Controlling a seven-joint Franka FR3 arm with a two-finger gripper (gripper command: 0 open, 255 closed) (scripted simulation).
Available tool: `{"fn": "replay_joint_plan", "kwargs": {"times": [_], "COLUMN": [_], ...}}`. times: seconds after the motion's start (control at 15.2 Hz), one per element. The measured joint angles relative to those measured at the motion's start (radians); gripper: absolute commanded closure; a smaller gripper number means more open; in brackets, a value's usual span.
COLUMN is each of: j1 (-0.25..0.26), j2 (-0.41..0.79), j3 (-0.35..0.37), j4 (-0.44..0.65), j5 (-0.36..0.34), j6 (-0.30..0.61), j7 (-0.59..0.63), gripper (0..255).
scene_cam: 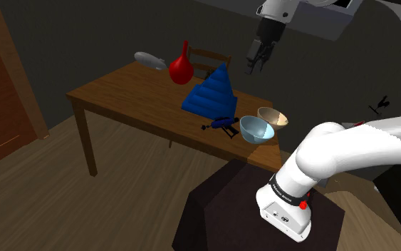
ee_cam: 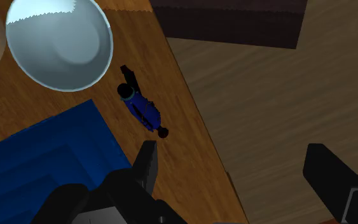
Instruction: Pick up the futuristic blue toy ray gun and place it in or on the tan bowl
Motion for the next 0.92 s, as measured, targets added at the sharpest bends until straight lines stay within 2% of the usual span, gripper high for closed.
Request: {"fn": "replay_joint_plan", "kwargs": {"times": [0.2, 0.66, 0.92], "j1": [0.000, 0.009, 0.017], "j2": [0.009, 0.106, 0.206], "j3": [-0.012, -0.062, -0.091], "j4": [-0.030, -0.168, -0.225], "j5": [-0.008, -0.037, -0.044], "j6": [0.037, 0.271, 0.426], "j7": [-0.024, -0.140, -0.209], "gripper": [0, 0, 0]}}
